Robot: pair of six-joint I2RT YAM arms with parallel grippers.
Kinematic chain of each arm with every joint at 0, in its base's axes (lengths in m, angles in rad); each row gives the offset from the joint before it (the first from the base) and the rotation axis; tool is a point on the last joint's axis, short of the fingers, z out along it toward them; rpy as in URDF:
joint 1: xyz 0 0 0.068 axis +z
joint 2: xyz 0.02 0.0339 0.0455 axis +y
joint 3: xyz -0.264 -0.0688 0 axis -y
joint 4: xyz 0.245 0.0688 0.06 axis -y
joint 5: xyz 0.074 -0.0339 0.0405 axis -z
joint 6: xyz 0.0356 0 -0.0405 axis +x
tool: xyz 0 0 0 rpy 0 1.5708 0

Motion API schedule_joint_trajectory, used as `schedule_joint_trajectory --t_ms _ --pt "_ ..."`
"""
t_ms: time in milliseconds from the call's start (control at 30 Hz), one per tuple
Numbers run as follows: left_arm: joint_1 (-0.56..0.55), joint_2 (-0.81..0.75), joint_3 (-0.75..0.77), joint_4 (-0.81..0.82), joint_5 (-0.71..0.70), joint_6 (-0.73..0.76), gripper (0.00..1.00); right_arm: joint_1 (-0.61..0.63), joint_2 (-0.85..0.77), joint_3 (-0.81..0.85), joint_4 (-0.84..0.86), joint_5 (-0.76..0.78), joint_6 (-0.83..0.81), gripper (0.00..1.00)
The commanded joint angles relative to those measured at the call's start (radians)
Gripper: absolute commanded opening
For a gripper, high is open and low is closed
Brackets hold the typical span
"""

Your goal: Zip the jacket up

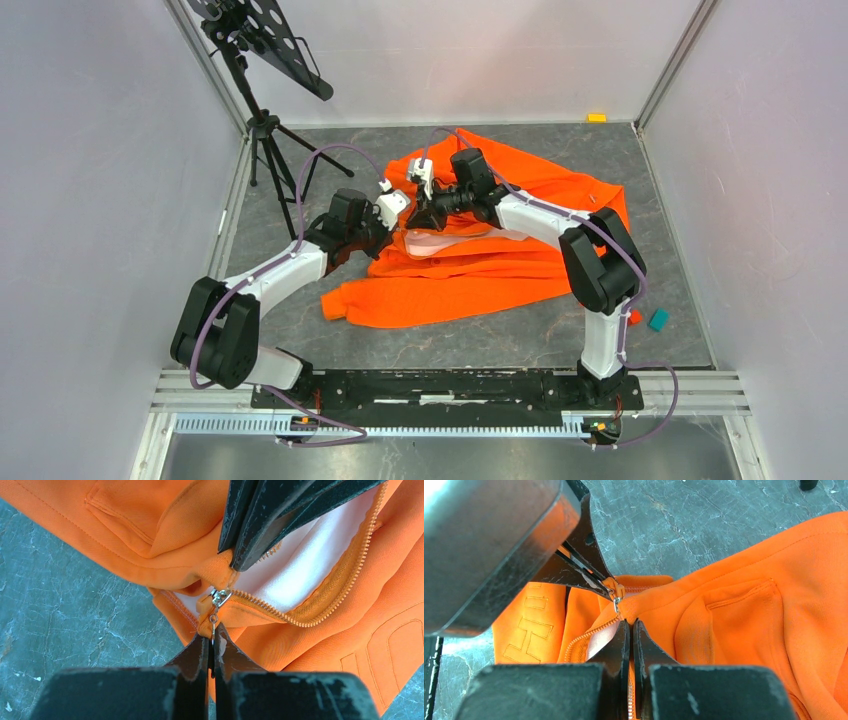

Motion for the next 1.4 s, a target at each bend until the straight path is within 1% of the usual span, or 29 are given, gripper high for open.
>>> schedule_joint_trajectory --t_ms 0,267,500,767,967,1167,1367 --pt "-0.003 -0.010 0.018 0.017 -0.005 0.043 0.02 0.007 -0.017 0.012 0.047 -0.008 0.019 0.00" --pt "-0.003 -0.010 0.019 0.017 -0.003 0.043 0.02 0.006 -0.027 -0.003 0.073 0.013 0.033 0.00" --pt "-0.003 -0.013 0.020 0.018 -0.003 0.043 0.02 0.012 -0.003 0.026 0.022 0.000 0.000 0.00" --pt "-0.004 -0.014 0.020 0.018 0.001 0.043 0.02 0.023 0.005 0.035 0.020 0.002 0.001 0.00" --pt "-0.003 -0.014 0.021 0.015 0.007 0.041 0.02 0.024 0.005 0.031 0.041 -0.001 0.019 0.00" --pt "-0.003 -0.019 0.021 0.016 0.035 0.042 0.02 0.029 0.001 0.018 0.098 -0.014 0.073 0.00" --pt "-0.003 -0.029 0.021 0.010 0.070 0.048 0.02 0.035 -0.001 0.016 0.126 -0.082 0.087 0.00"
